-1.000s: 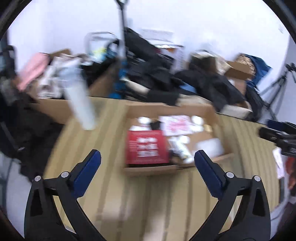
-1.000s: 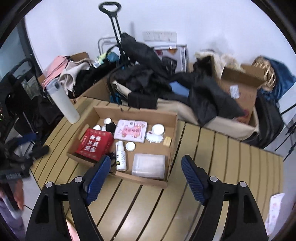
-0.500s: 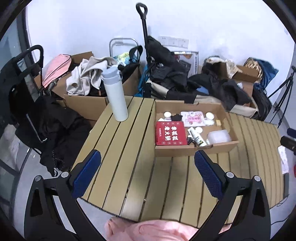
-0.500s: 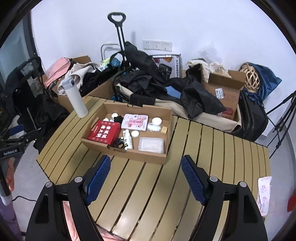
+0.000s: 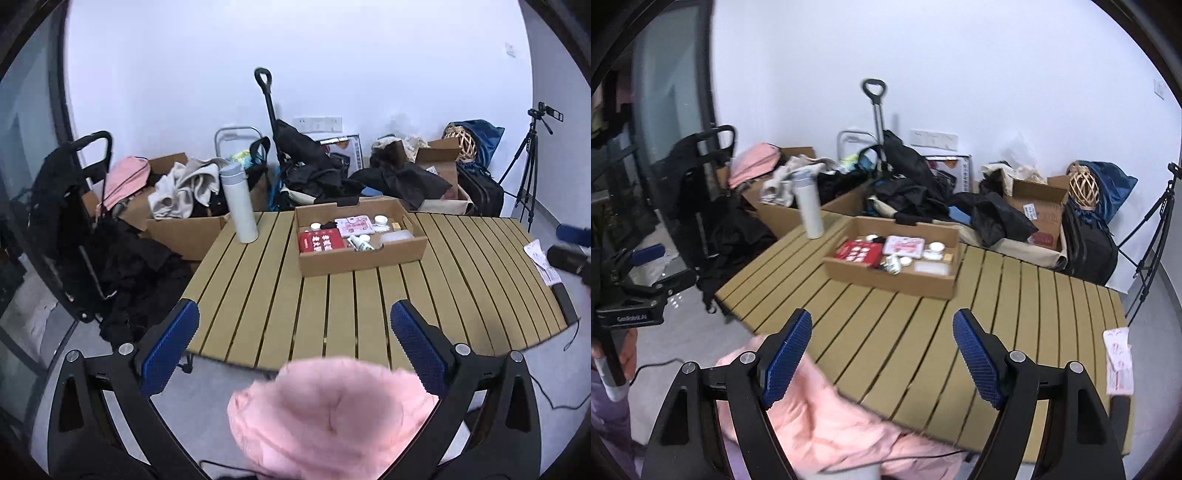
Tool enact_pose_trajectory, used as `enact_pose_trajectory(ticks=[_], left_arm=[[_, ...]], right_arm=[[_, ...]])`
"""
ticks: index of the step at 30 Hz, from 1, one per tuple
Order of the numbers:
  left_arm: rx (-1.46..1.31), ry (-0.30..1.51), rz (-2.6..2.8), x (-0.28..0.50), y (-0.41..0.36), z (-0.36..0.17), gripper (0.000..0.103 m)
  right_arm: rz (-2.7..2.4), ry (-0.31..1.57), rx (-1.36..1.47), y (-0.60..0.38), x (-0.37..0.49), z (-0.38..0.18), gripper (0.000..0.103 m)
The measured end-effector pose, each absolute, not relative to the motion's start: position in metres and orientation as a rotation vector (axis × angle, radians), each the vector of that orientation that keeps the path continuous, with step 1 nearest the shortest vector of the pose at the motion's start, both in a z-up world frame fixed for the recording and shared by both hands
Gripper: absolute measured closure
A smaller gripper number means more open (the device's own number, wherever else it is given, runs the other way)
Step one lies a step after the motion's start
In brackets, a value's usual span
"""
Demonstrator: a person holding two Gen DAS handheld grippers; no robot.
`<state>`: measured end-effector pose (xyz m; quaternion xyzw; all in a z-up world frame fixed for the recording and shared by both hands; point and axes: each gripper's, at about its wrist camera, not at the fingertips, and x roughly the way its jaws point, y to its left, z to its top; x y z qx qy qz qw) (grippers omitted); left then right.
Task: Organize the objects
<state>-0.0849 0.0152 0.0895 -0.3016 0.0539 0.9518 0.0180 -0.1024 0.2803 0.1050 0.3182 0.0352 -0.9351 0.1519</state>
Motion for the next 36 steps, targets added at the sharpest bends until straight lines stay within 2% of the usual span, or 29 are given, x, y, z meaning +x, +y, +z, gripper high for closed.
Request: enact_pose_trajectory(ticks=[5,8,11,13,22,36], left_arm=[[-0.961,0.023,2.989,-0.017,0.005,0.046,0.0],[-1.008,0.079,2.965,-0.002,0.011,0.017,0.0],[-1.019,0.119,2.947,-0.001,0.018,0.011,0.0],[-0.959,0.1,2.963,0.001,0.019,0.017,0.0],[-0.94,0.102,2.968,0.007,0.021,0.016,0.0],[-0.964,0.111,2.954,0.004,0.021,0.014,0.0]], right_arm=[[-2.736,0.071,0.9,0.266,-0.032,0.062,0.021],[-2.735,0.036,0.863,0.256,-0.005,0.029,0.021],[-2.706,0.157,0.975,0.239,-0.013,0.001,0.021],[-2.704,0.169,0.962,0.235,-0.013,0.0,0.021],[-2.72,0.008,0.935,0.255,-0.013,0.005,0.021],[-2.734,0.03,0.94,0.251,-0.012,0.001,0.021]])
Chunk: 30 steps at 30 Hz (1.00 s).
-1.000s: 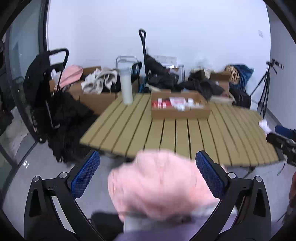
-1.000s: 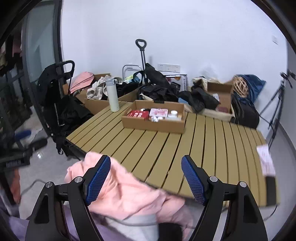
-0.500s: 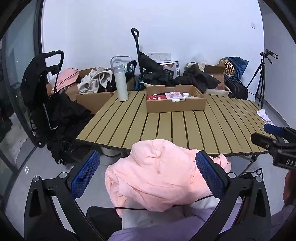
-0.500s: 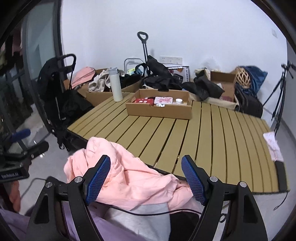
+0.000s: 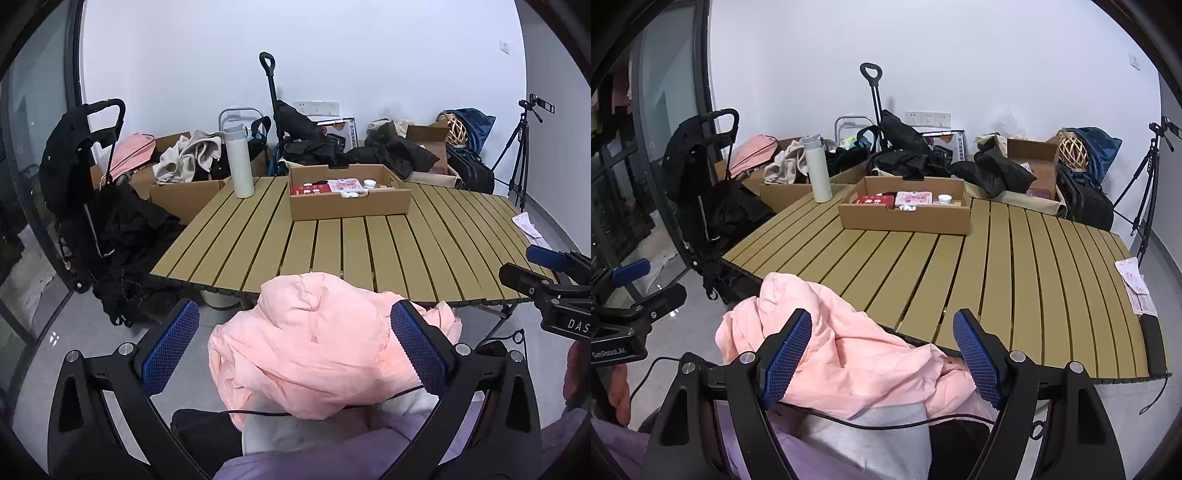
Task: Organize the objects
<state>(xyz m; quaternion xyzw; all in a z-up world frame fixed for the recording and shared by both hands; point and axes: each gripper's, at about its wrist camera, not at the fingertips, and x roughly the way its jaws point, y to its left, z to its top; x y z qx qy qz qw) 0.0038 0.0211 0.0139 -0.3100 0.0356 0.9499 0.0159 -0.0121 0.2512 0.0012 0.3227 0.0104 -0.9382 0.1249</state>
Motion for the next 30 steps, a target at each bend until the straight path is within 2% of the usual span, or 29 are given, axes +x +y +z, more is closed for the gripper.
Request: enact_pose_trajectory(ticks=[30], left_arm=[[-0.971,0.115,2.954,0.0041,0.0186,0.0111,0.0]], right_arm=[[-2.741,-0.008,0.972,0.2561,-0.0152,-0.0004,0.021]])
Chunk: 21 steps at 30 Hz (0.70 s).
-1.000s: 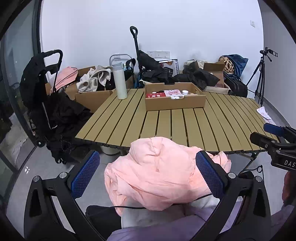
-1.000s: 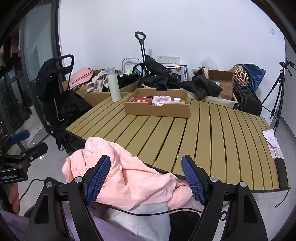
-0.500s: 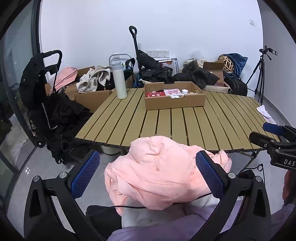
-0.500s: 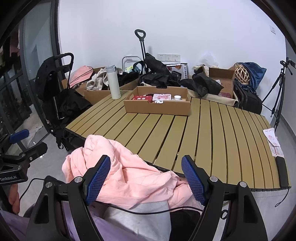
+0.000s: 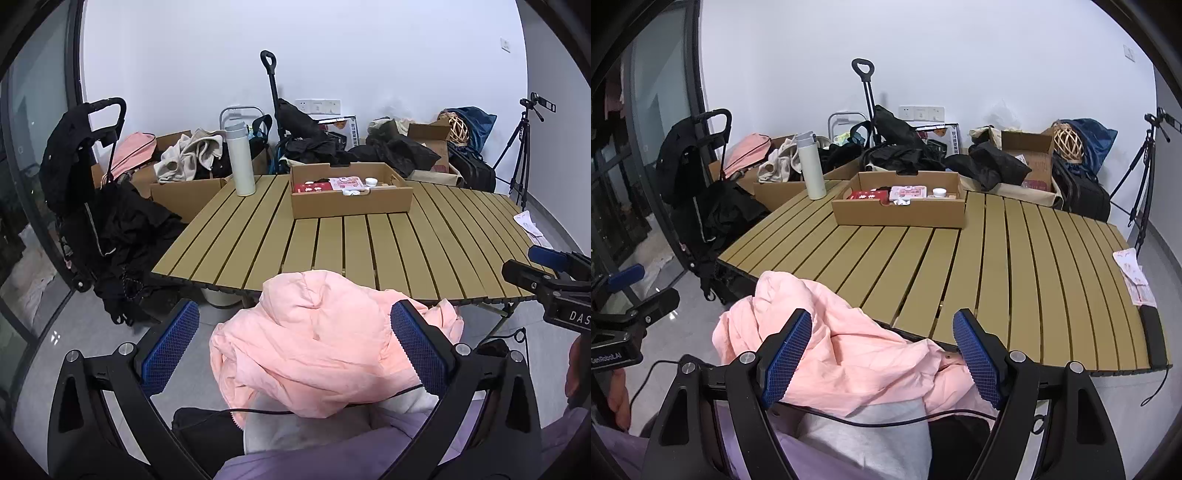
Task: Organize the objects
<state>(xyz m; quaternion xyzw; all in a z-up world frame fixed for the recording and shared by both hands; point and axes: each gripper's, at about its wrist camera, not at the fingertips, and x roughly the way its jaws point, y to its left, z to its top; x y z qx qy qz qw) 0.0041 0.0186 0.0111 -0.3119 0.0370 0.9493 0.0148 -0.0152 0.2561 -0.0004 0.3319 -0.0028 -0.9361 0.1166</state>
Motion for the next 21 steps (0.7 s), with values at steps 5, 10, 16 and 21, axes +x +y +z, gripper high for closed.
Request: enact_pose_trajectory(ticks=[5,10,16,21], left_arm=[[-0.982,0.118,2.951,0.0045,0.0187,0.0101,0.0],[-0.987,0.119,2.949,0.004,0.0188,0.0095,0.0],[-0.991,0.119,2.949,0.0035,0.0201,0.0096,0.0],[-0.99,0.118,2.949,0.0031,0.0199,0.0098,0.0]], right_arm=[[-2.738,0.006,0.971,0.2526,-0.014,-0.0009,0.021],[-2.728,0.021,0.977,0.2492,-0.0148,-0.0026,0.021],[-2.728,0.02,0.98,0.2504,-0.0156,-0.0027,0.021],[-2.728,0.021,0.979,0.2499,-0.0153,-0.0027,0.021]])
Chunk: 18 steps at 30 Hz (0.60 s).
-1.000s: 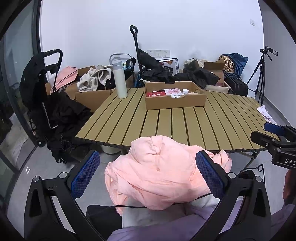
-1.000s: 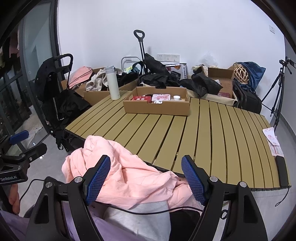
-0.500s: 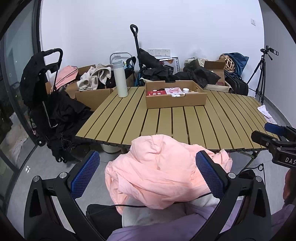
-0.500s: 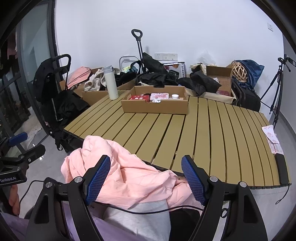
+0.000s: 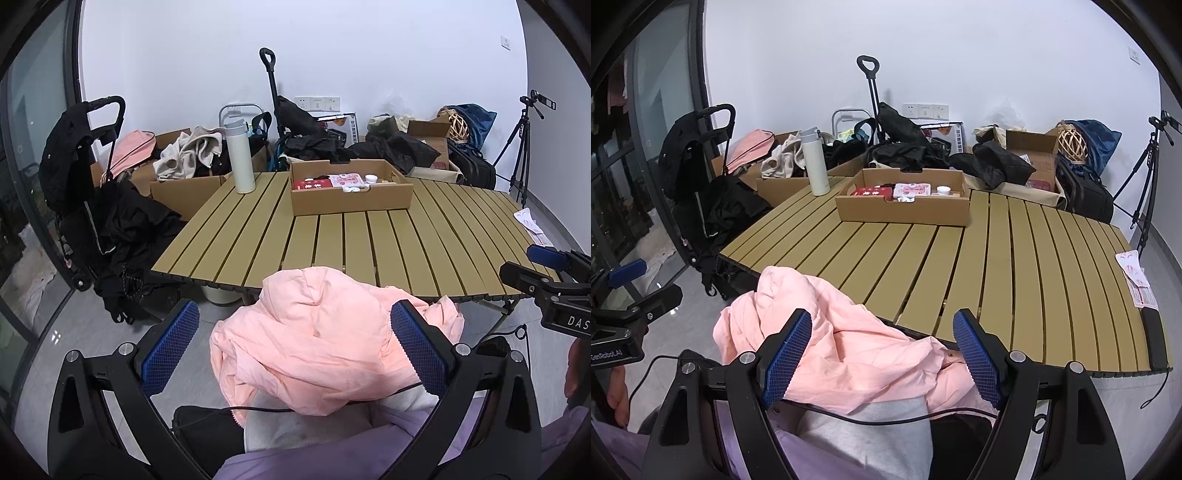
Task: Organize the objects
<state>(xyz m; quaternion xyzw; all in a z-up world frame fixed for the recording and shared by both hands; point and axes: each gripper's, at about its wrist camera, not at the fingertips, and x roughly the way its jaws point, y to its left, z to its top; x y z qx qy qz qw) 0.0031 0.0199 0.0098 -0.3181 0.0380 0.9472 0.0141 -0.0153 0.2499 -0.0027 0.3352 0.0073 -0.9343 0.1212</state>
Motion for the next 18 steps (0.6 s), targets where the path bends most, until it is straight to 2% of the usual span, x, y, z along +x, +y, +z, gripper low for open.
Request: enact_pose_trajectory(ticks=[18], left_arm=[[-0.996,0.115,2.945,0.0038,0.0194,0.0098,0.0]], right_arm=[[-2.733,0.024,0.989,0.2524,-0.0157,-0.0027,0.021]])
